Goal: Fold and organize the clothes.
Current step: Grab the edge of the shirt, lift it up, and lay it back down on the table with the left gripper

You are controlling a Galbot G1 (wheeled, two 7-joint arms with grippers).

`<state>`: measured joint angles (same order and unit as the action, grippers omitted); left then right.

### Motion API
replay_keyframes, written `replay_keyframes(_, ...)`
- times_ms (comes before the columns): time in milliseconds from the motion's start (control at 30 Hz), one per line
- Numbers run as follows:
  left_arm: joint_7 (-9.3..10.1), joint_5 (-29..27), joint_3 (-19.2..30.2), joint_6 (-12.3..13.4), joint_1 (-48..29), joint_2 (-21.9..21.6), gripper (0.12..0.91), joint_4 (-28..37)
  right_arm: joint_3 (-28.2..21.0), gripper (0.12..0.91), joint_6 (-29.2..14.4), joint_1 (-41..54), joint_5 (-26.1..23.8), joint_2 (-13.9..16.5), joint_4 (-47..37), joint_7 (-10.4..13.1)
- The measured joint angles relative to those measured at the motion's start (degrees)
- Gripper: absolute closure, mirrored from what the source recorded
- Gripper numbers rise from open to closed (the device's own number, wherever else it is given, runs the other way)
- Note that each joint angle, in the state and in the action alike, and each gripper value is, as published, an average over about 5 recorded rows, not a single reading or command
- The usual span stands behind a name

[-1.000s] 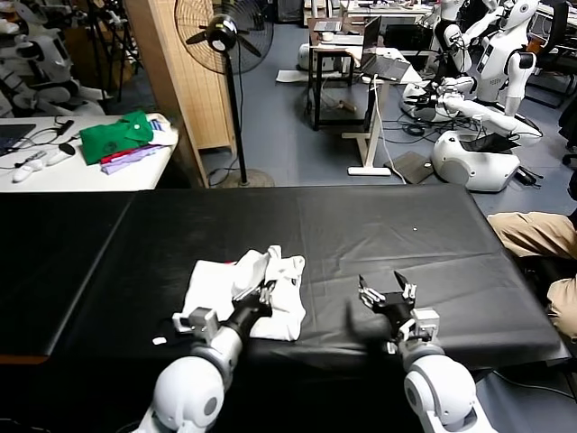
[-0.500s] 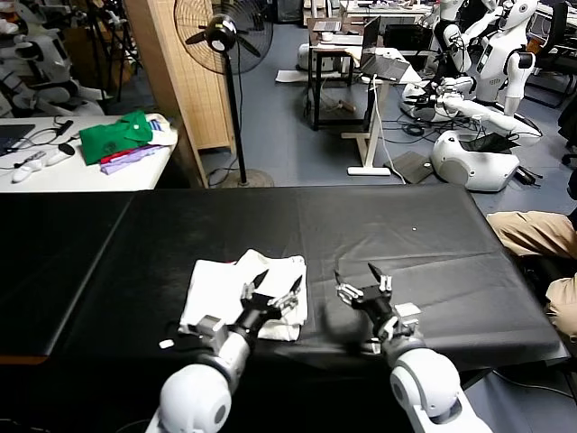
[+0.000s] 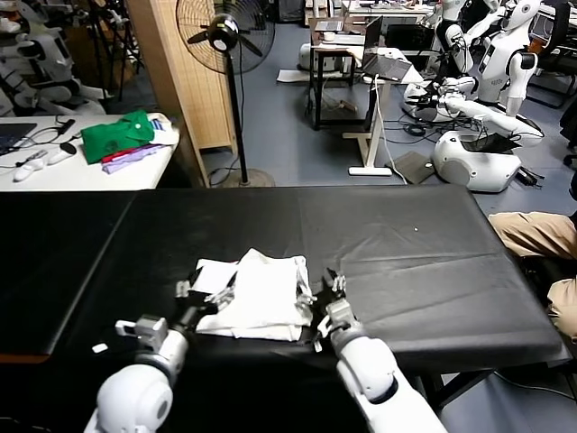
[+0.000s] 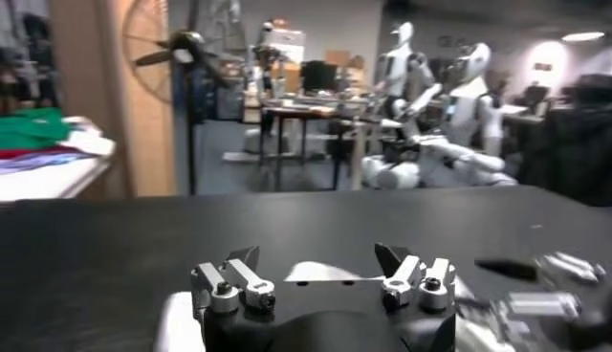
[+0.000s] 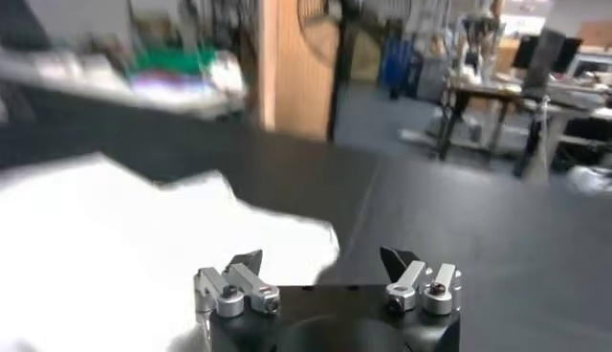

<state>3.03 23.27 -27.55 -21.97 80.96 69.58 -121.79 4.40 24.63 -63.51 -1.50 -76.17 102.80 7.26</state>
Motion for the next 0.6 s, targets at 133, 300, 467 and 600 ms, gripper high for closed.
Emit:
replay_keyframes(133, -0.05, 4.55, -2.98, -0.42, -0.41, -0.08, 0.232, 1.77, 0.74, 0.227, -5.29, -0.28, 4.44, -0.91, 0.57, 1.27)
replay_keyframes(300, 0.68, 15.23, -6.84, -1.68, -0.72, 0.50, 0.232, 5.01, 2.92, 0.227, -8.53, -1.35, 13.78, -0.70, 4.44, 1.03)
replay_keyframes(467, 0.69, 27.93, -10.29, -4.20, -0.68, 1.05, 0.232, 8.10, 5.51, 0.227, -9.37, -2.79, 20.60, 0.27, 8.96, 1.28)
replay_keyframes(600, -0.07, 33.92, -11.44, -5.60, -0.31, 1.52, 0.232, 9.53, 6.96, 0.227, -9.52, -3.58, 22.15, 0.51, 11.13, 1.54)
